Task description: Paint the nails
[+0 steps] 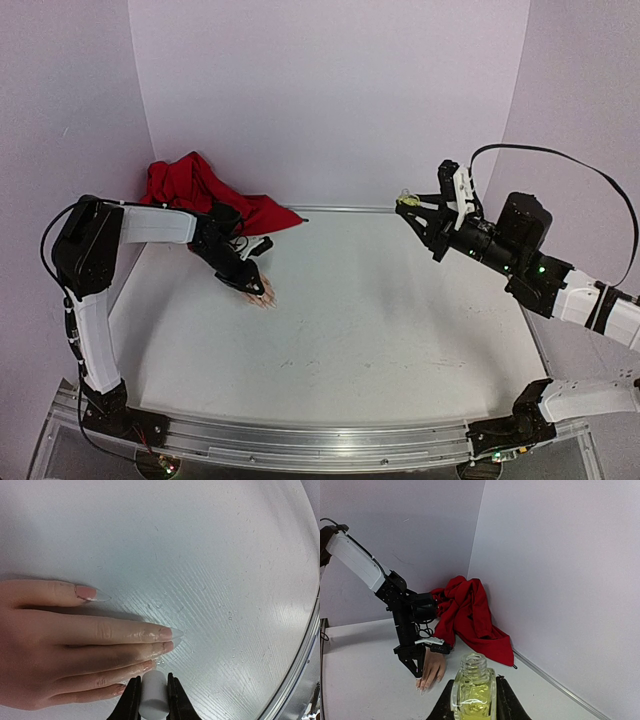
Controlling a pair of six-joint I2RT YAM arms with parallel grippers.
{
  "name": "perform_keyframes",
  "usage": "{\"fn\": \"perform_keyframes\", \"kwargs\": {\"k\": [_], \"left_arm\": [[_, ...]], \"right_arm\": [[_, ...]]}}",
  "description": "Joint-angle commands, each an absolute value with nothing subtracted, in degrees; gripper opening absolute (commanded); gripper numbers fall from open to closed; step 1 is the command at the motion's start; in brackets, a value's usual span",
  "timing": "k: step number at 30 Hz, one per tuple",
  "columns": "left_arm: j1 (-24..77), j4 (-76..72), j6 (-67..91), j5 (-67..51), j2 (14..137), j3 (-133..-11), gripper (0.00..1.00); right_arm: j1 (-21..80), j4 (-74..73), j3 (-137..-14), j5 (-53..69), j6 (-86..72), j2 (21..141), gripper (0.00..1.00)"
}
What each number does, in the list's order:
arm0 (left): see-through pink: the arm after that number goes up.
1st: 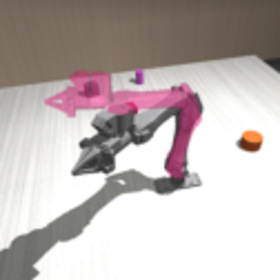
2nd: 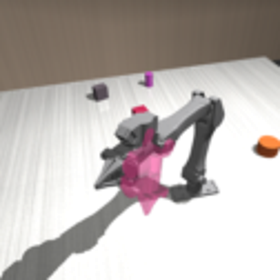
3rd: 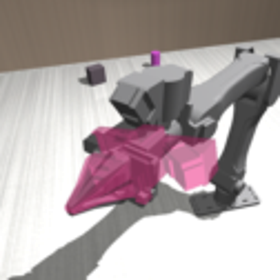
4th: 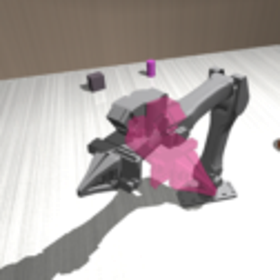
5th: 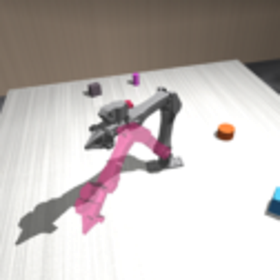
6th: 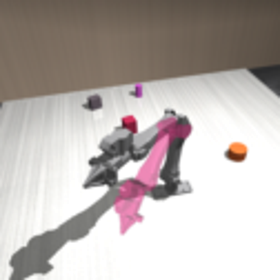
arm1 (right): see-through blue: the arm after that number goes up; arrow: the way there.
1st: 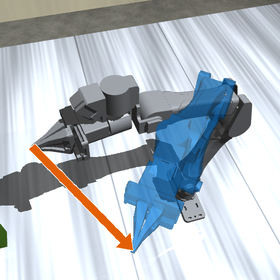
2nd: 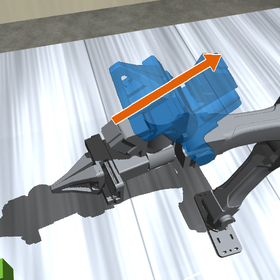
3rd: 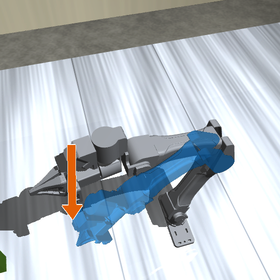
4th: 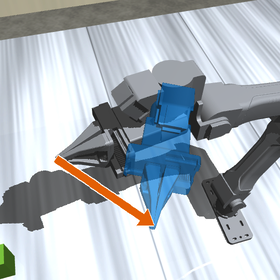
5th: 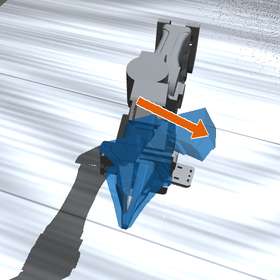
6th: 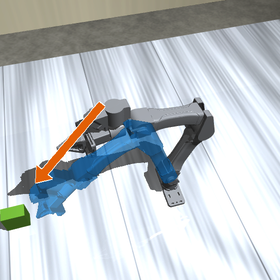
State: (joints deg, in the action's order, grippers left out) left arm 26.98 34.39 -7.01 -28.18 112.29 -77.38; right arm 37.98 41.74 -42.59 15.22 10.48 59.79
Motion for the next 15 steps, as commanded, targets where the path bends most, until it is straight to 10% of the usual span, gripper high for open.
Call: {"fn": "perform_keyframes", "kwargs": {"k": [1,15], "left_arm": [[26.63,33.35,-7.18,-26.99,110.85,-78.13,0.0],[26.37,33.92,-7.56,-26.5,112.05,-78.7,0.0]], "right_arm": [[38.15,45.91,-43.51,15.83,10.2,59.15,0.0],[38.19,45.97,-43.59,15.75,10.37,59.46,0.0]]}}
